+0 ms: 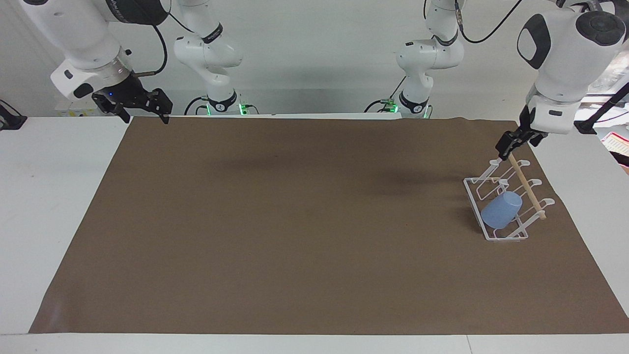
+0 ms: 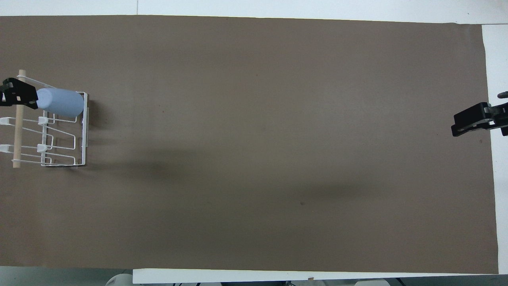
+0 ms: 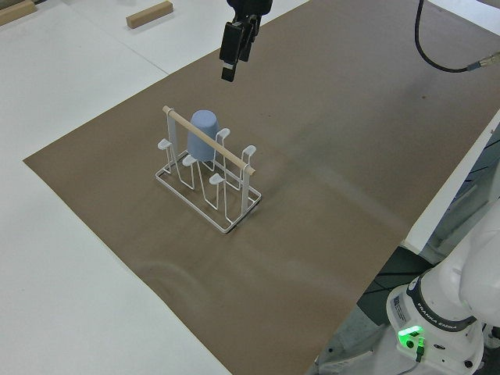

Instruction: Hang cup on cup holder

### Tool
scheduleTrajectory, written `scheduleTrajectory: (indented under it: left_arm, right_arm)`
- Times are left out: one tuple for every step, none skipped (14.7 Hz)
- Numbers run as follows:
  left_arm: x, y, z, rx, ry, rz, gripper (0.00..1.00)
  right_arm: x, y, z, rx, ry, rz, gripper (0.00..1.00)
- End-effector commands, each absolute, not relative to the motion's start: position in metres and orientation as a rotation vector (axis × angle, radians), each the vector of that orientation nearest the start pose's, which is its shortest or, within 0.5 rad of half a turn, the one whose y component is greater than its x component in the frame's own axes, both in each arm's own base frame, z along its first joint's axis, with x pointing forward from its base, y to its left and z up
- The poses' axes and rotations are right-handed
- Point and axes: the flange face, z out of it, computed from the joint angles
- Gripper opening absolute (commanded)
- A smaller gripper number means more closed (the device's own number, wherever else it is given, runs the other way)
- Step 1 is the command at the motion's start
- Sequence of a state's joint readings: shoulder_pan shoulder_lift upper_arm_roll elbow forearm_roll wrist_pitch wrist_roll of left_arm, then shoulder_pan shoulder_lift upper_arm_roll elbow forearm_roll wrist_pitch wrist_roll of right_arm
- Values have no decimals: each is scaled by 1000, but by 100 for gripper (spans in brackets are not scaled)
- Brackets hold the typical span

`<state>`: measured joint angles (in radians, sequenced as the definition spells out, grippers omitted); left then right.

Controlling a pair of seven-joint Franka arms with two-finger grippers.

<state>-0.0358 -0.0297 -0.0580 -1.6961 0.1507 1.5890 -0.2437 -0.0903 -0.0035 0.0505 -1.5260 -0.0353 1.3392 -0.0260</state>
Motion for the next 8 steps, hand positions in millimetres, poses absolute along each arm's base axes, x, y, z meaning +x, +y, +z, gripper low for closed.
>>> scheduleTrajectory:
  left_arm:
    - [528, -64, 606, -3064, 43, 193, 100]
    - [529, -70, 610, -3116, 53, 226, 100]
    - [529, -72, 610, -3139, 64, 271, 100]
    - [528, -76, 609, -3127, 77, 295, 100]
    - [527, -79, 611, -3133, 88, 300, 100]
    - [526, -81, 611, -3132, 93, 302, 100]
    - [526, -82, 611, -3129, 98, 299, 100]
    - [528, -83, 611, -3133, 101, 295, 100]
  right_arm:
    - [525, -28, 630, -3166, -1, 303, 99]
    - [525, -28, 630, -3166, 1, 303, 99]
    - [525, -28, 630, -3166, -1, 303, 99]
    - [525, -28, 630, -3166, 1, 303, 99]
    - [525, -28, 630, -3166, -1, 303, 99]
    - [525, -28, 630, -3166, 1, 303, 99]
    - [525, -28, 630, -3166, 1, 303, 99]
    - [525, -28, 630, -3166, -1, 303, 99]
